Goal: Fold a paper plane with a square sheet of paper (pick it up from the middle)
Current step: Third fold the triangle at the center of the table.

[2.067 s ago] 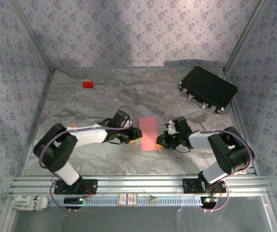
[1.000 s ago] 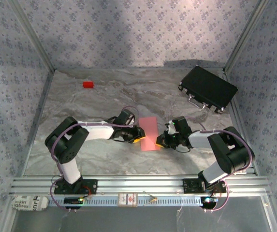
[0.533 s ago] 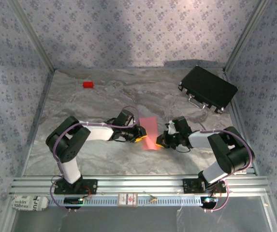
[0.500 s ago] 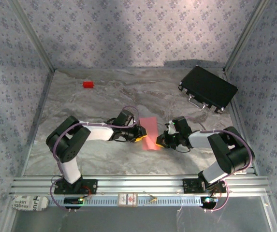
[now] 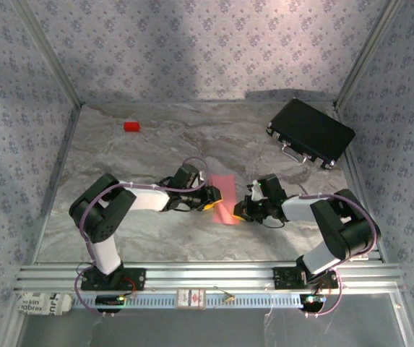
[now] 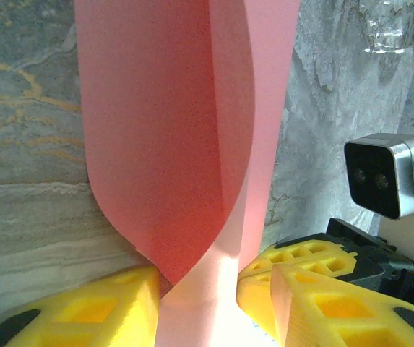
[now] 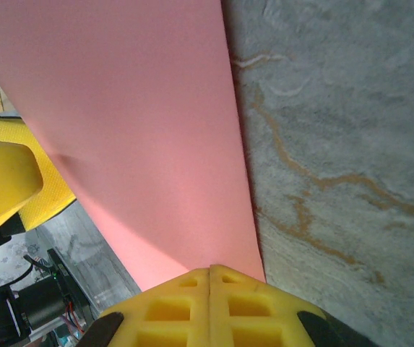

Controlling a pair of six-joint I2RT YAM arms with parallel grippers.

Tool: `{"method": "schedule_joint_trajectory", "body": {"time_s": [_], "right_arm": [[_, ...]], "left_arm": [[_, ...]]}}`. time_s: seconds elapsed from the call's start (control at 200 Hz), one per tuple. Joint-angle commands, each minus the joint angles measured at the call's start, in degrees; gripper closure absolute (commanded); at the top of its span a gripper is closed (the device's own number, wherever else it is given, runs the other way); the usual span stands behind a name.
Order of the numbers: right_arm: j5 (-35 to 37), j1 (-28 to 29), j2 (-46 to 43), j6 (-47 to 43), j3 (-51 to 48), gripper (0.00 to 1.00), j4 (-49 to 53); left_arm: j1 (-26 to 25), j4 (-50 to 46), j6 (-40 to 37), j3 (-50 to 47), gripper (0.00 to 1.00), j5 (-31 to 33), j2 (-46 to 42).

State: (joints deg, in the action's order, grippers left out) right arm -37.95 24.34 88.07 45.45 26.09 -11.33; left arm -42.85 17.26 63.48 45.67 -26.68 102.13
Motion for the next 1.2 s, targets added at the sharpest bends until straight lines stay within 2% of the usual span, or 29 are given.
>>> {"method": "schedule_joint_trajectory", "body": {"time_s": [0.0, 0.19, 0.335, 0.53, 0.69, 0.775, 1.024, 1.194], "right_arm": [[5.79, -0.7, 1.53, -0.66, -1.09, 0.97, 4.82], [5.52, -0.68, 1.34, -0.81, -0.94, 0.97, 4.84], [5.62, -0.82, 1.11, -1.05, -0.86, 0.97, 5.34], [5.27, -0.78, 0.29, -0.58, -0.86, 0.96, 4.76], [3.97, -0.7, -1.6, -0.21, -0.48, 0.94, 3.99], [3.36, -0.7, -3.4, -0.02, -0.16, 0.93, 3.74], [6.31, -0.02, -12.01, -2.2, 0.18, 0.85, 6.84], [9.88, 1.07, -17.01, -5.01, 0.62, 0.71, 10.67]], "left_arm": [[0.65, 2.44, -1.75, 0.14, 0.55, -1.06, 0.7], [0.65, 0.87, -4.36, 1.2, 0.54, 0.04, 1.25], [0.61, 0.08, -4.05, 1.98, 0.58, -0.88, 1.93], [0.6, -0.97, -2.45, 0.47, 0.7, -0.67, 1.63], [0.61, -0.65, -1.87, -0.63, 0.87, -0.72, 1.34], [0.65, -1.04, -1.87, -0.68, 0.9, -1.04, 0.94], [0.67, -5.05, -2.93, -1.4, 0.94, -0.04, -2.59], [0.85, -5.49, -2.82, -2.55, 0.94, -0.22, -3.93]]}}
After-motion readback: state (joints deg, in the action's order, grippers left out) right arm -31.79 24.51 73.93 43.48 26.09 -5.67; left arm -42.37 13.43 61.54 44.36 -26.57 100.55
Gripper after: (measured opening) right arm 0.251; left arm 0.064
